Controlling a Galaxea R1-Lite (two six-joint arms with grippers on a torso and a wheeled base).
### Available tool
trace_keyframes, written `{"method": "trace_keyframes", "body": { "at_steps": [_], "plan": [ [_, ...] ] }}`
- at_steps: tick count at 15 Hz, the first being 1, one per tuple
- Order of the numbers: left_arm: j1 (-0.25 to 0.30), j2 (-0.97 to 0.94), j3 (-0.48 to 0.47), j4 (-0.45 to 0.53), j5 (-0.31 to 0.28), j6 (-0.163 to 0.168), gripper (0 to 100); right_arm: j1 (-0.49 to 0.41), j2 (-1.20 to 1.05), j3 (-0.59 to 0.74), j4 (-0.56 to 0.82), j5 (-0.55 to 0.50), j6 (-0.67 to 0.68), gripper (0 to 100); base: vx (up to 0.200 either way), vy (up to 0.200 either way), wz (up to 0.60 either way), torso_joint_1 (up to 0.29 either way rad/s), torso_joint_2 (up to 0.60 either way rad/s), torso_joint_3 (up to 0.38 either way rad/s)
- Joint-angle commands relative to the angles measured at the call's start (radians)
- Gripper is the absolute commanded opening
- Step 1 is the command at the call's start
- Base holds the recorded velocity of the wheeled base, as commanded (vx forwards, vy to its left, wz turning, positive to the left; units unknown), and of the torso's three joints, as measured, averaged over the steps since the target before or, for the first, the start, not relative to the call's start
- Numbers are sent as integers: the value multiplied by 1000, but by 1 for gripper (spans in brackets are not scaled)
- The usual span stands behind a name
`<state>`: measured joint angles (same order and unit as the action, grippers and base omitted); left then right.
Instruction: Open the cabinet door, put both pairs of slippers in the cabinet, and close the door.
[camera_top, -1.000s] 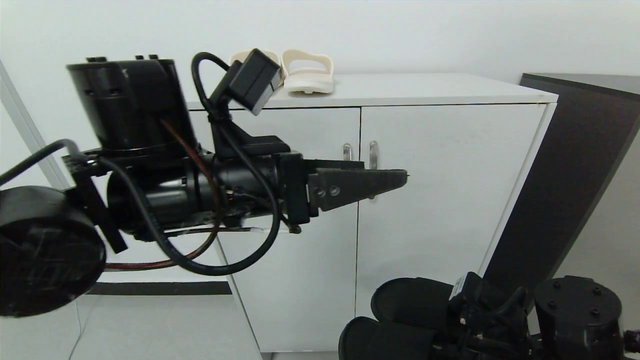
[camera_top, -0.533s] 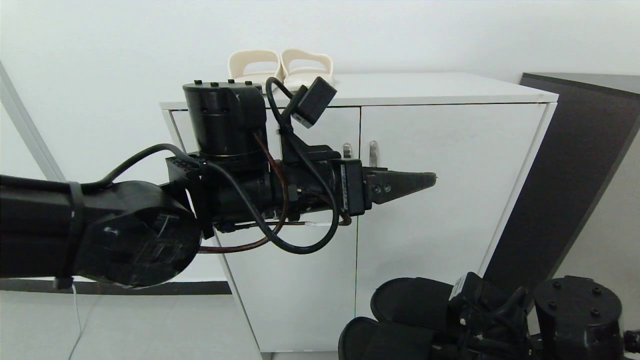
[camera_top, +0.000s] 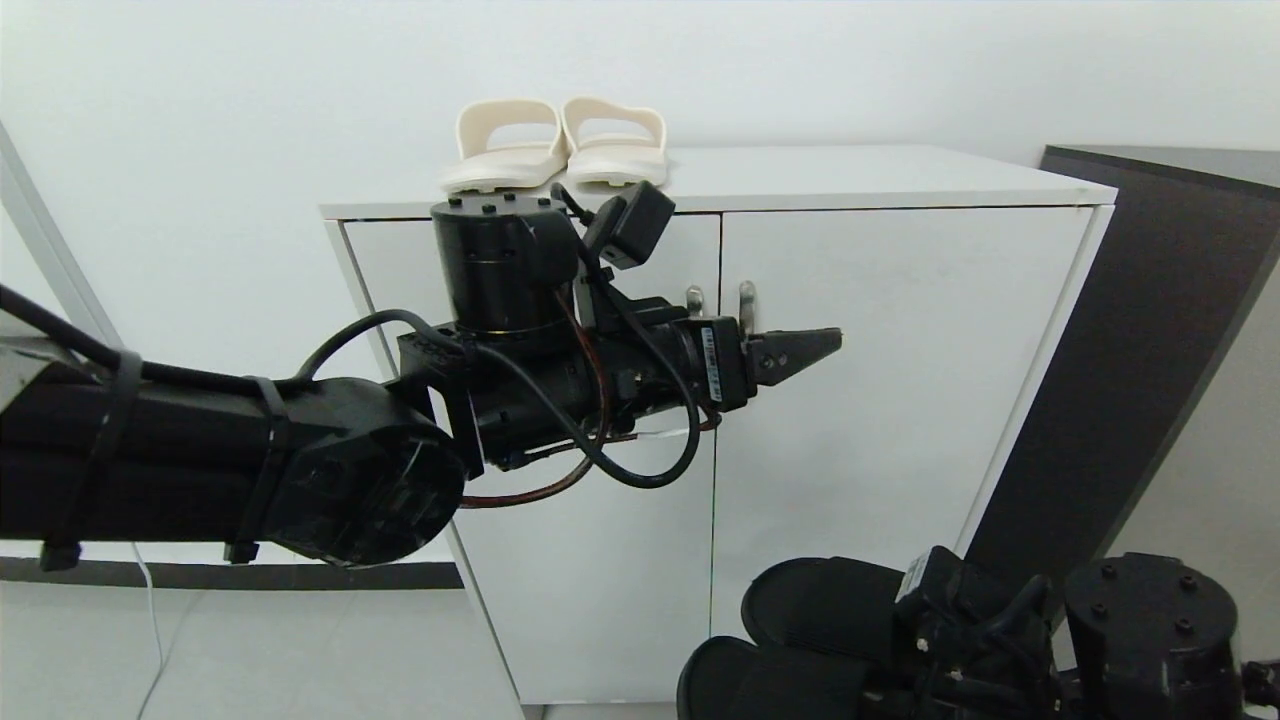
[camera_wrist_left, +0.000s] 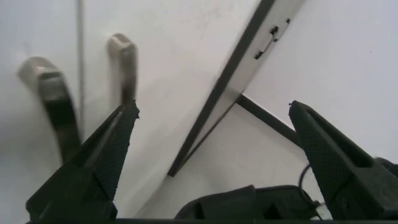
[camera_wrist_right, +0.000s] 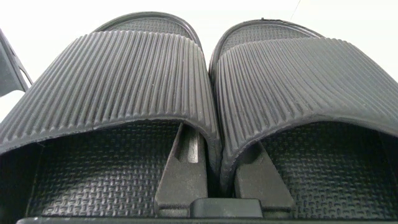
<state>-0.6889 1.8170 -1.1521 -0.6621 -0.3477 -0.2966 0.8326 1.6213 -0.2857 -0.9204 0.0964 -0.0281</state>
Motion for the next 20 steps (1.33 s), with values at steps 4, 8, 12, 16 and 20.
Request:
{"method": "trace_keyframes", "body": {
  "at_steps": [4,8,12,16,20],
  "plan": [
    [9,8,-9,-1,38,-1,100,0,2,0,0,0,-1,0,0,0,0,0,0,0],
    [20,42,-24,1,88,1,100,0,5,0,0,0,-1,0,0,0,0,0,0,0],
    [20,85,-69,6,90,-1,100,0,14,0,-1,-1,-1,0,0,0,0,0,0,0],
    [20,102,-72,6,88,-6,0,2,12,0,-1,0,0,0,0,0,0,0,0,0],
    [22,67,-38,4,88,-9,0,5,9,8,-1,3,0,0,0,0,0,0,0,0]
  ]
}}
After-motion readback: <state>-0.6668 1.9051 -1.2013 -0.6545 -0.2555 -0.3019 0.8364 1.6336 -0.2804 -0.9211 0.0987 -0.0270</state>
